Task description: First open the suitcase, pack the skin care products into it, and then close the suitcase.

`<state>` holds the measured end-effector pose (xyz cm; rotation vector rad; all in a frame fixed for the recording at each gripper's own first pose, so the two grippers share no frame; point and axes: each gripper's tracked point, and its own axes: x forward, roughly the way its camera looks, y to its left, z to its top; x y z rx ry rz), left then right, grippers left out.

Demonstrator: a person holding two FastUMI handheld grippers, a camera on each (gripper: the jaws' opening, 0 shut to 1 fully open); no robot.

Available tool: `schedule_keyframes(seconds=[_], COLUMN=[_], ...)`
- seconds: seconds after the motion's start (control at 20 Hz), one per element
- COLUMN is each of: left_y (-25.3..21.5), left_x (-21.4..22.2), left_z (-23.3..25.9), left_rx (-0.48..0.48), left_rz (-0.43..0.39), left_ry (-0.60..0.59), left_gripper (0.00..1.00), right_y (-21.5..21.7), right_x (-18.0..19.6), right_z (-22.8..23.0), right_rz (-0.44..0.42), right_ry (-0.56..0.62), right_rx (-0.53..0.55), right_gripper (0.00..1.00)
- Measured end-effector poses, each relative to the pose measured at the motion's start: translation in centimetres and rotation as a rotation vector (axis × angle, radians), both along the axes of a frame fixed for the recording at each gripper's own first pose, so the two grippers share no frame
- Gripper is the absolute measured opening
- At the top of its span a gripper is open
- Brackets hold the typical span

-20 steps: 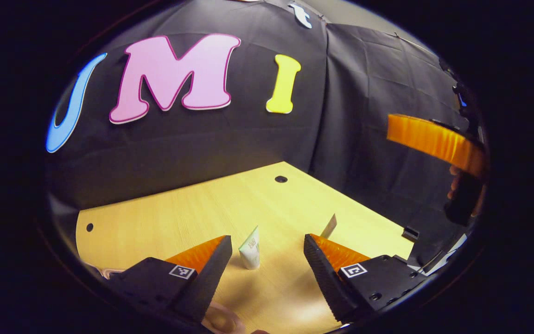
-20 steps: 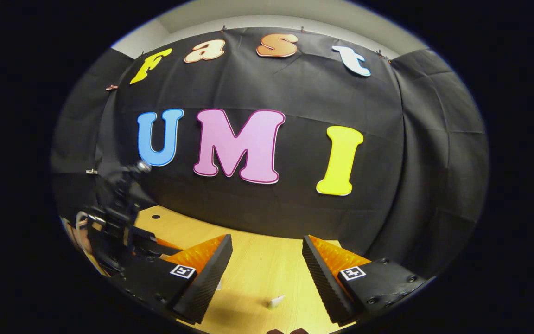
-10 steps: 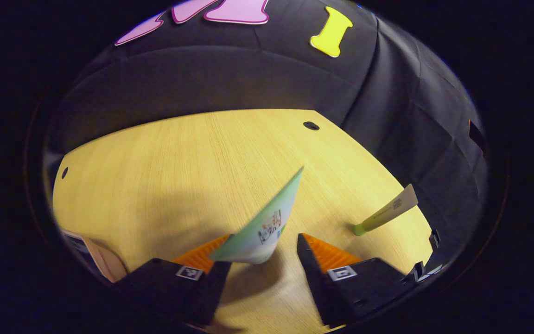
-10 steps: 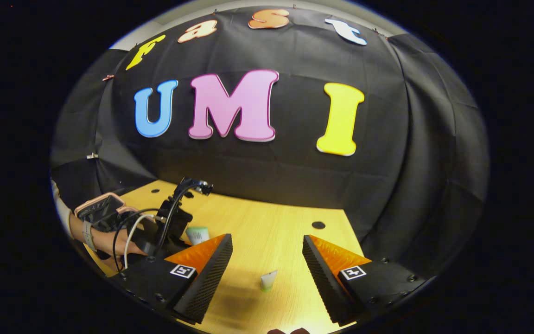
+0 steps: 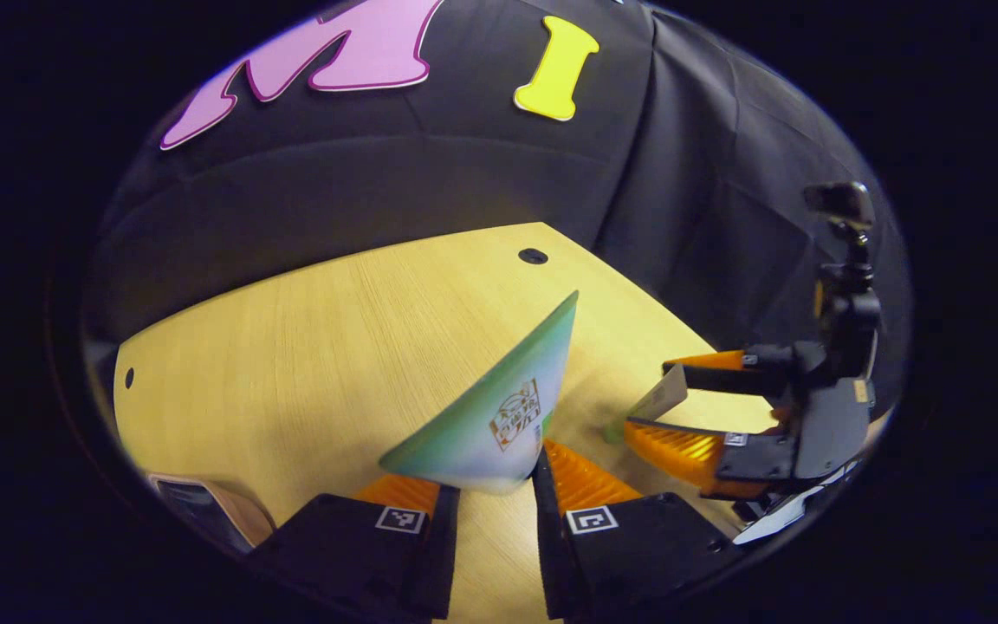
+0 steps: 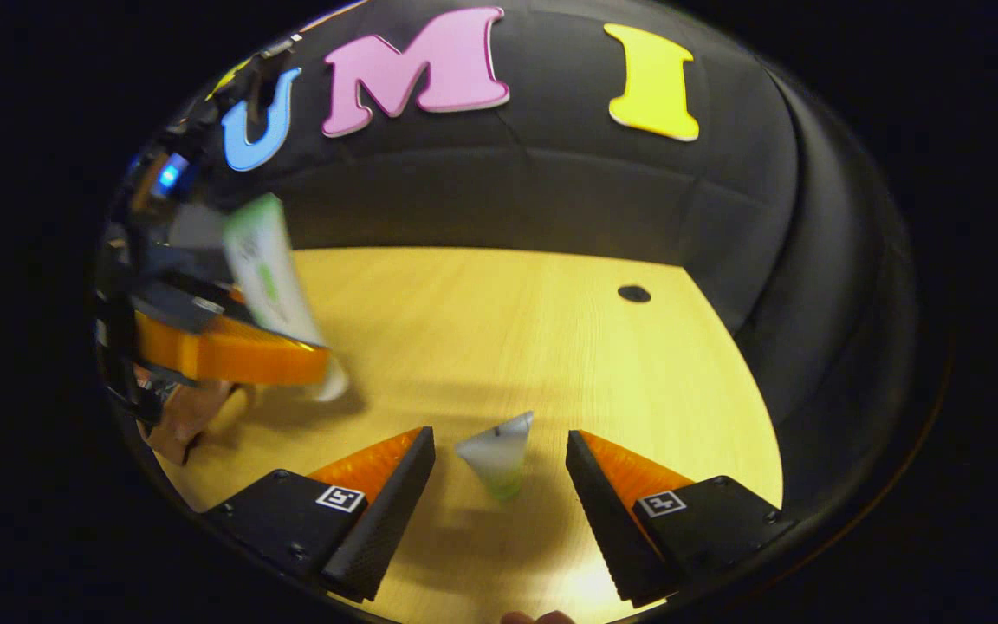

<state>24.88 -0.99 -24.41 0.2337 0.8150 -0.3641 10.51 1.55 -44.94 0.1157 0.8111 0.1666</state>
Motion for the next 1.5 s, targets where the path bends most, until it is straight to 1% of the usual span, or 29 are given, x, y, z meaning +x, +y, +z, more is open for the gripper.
schedule_keyframes(seconds=[0.05,0.1,0.15,0.2,0.25,0.3,0.35,0.4,0.45,0.5,0.55,0.6,0.65,0.7,0.75,0.8,0.85,0.9,1.0,1.1,1.15,1.2,1.25,1.3,1.35,1.4,1.5], left_y=[0.1,0.6,1.2,2.4,3.6,5.0,6.8,9.3,12.7,16.4,20.0,22.7,25.3,27.1,28.8,30.2,31.4,32.8,35.7,37.5,37.9,37.9,38.1,38.0,38.0,38.1,37.6], left_x=[-0.6,-1.3,-2.4,-3.9,-5.3,-7.0,-9.0,-11.0,-13.2,-14.9,-16.4,-17.7,-18.7,-19.4,-20.3,-20.8,-21.1,-21.4,-21.6,-21.5,-21.4,-20.9,-21.1,-21.3,-21.6,-21.7,-21.6], left_z=[1.2,2.3,3.3,4.0,5.2,6.2,7.0,7.4,7.5,7.8,8.0,7.9,7.6,6.6,5.6,4.3,3.0,1.8,-0.2,-2.0,-2.4,-2.3,-2.5,-2.8,-3.1,-3.0,-1.7], left_rx=[0.001,0.007,0.024,0.048,0.058,0.045,0.035,0.046,0.073,0.111,0.140,0.157,0.167,0.166,0.166,0.166,0.170,0.186,0.245,0.272,0.269,0.263,0.272,0.260,0.256,0.249,0.219], left_rz=[0.004,0.008,0.018,0.034,0.061,0.099,0.157,0.231,0.301,0.363,0.421,0.470,0.517,0.546,0.580,0.597,0.602,0.597,0.575,0.564,0.566,0.563,0.566,0.573,0.572,0.560,0.514], left_ry=[-0.007,-0.007,-0.004,0.006,0.004,0.013,0.045,0.084,0.127,0.151,0.181,0.221,0.262,0.323,0.381,0.430,0.477,0.518,0.584,0.633,0.654,0.637,0.645,0.652,0.659,0.649,0.591], left_gripper=[0.45,0.45,0.45,0.45,0.45,0.48,0.44,0.44,0.47,0.45,0.44,0.48,0.45,0.45,0.48,0.48,0.45,0.45,0.48,0.41,0.45,0.48,0.49,0.48,0.54,0.52,0.53], right_y=[0.1,0.8,1.3,1.4,1.3,1.1,1.1,1.7,1.9,2.5,3.0,3.6,4.4,5.2,6.4,7.6,8.9,10.2,13.2,15.5,16.8,18.2,19.5,20.8,22.2,23.7,27.1], right_x=[0.0,0.1,0.0,0.3,0.6,0.7,0.8,0.3,-0.2,-1.1,-1.8,-2.3,-2.8,-3.5,-4.0,-4.3,-4.7,-4.8,-5.5,-6.0,-6.3,-6.7,-7.2,-7.7,-8.0,-8.3,-7.9], right_z=[-1.4,-2.3,-3.2,-3.4,-3.0,-2.4,-1.4,0.0,1.2,2.6,4.0,5.3,6.8,8.0,9.4,10.7,12.0,13.3,15.4,16.5,16.9,17.2,17.3,17.0,17.0,17.2,18.0], right_rz=[-0.010,-0.012,-0.022,-0.036,-0.046,-0.047,-0.038,-0.018,-0.005,0.023,0.044,0.068,0.088,0.103,0.115,0.119,0.125,0.125,0.138,0.156,0.168,0.179,0.192,0.208,0.229,0.249,0.283], right_ry=[0.033,0.062,0.102,0.112,0.093,0.076,0.056,0.037,0.019,0.005,-0.013,-0.033,-0.050,-0.063,-0.075,-0.087,-0.098,-0.113,-0.130,-0.139,-0.138,-0.131,-0.117,-0.097,-0.083,-0.076,-0.078], right_rx=[0.022,0.075,0.116,0.132,0.142,0.139,0.147,0.166,0.164,0.174,0.168,0.165,0.158,0.160,0.169,0.172,0.175,0.178,0.191,0.176,0.170,0.167,0.161,0.154,0.146,0.139,0.148], right_gripper=[0.98,0.98,0.77,0.55,0.34,0.24,0.27,0.20,0.26,0.26,0.26,0.26,0.26,0.26,0.26,0.26,0.26,0.26,0.26,0.26,0.26,0.26,0.26,0.26,0.26,0.26,0.26])
